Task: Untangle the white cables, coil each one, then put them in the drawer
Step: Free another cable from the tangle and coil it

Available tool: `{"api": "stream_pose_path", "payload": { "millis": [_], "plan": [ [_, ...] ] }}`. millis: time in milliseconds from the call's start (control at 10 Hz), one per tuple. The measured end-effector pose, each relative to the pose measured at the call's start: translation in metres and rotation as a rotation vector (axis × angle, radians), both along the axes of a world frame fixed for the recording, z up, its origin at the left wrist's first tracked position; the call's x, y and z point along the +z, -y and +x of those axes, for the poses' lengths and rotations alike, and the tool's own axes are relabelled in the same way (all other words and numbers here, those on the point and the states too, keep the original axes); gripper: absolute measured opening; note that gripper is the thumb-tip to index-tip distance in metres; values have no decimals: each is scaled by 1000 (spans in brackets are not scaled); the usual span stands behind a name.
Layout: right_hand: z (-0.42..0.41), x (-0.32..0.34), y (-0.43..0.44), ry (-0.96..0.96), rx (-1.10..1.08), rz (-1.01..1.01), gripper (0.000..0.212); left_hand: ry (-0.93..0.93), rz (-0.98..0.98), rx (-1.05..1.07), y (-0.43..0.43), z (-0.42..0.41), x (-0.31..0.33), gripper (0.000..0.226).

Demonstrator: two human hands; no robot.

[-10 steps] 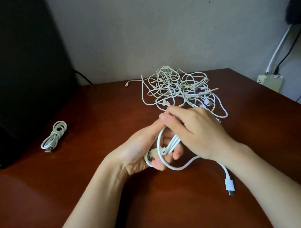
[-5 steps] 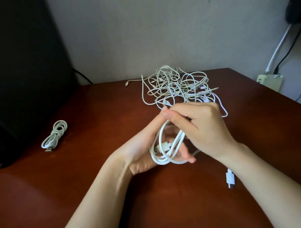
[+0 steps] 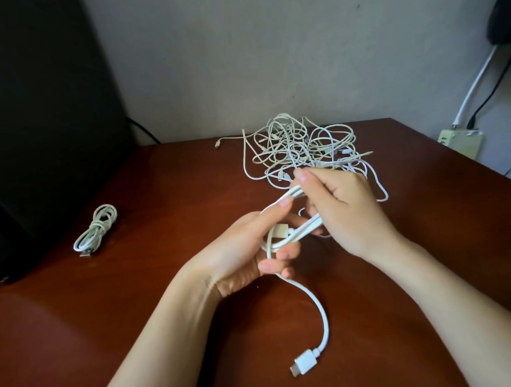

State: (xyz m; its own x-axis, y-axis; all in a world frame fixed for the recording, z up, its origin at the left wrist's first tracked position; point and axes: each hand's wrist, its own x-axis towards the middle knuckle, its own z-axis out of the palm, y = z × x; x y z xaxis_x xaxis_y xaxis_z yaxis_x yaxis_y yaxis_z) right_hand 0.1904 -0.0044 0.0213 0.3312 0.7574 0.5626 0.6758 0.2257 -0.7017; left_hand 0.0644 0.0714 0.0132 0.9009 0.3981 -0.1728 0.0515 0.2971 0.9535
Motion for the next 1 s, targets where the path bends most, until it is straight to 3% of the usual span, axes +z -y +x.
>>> {"api": "stream_pose_path", "payload": {
  "millis": [100,200,300,400,600,800,1000],
  "plan": [
    [-1,1,-2,-29,-14,-9,42,1,43,4,-1,2,-6,75],
    [2,-2,-6,67,-91,97,44,32,22,-35,-1,4,-3,64],
    [8,0,-5,140,-244,212,48,92,25,-76,-4,5,-5,68],
    [22,2,-5,131,-326,244,47,74,127,15,-6,5,-5,58],
    [32,-5,-7,146,-292,29,49,128,352,360,-24,-3,-10,41],
    [10,5,-4,-164,-15,-158,55,188,493,569,-33,-11,-8,39],
    [-5,12,1,-611,195,-172,45,312,639,684,-25,-8,-3,32]
  ]
}}
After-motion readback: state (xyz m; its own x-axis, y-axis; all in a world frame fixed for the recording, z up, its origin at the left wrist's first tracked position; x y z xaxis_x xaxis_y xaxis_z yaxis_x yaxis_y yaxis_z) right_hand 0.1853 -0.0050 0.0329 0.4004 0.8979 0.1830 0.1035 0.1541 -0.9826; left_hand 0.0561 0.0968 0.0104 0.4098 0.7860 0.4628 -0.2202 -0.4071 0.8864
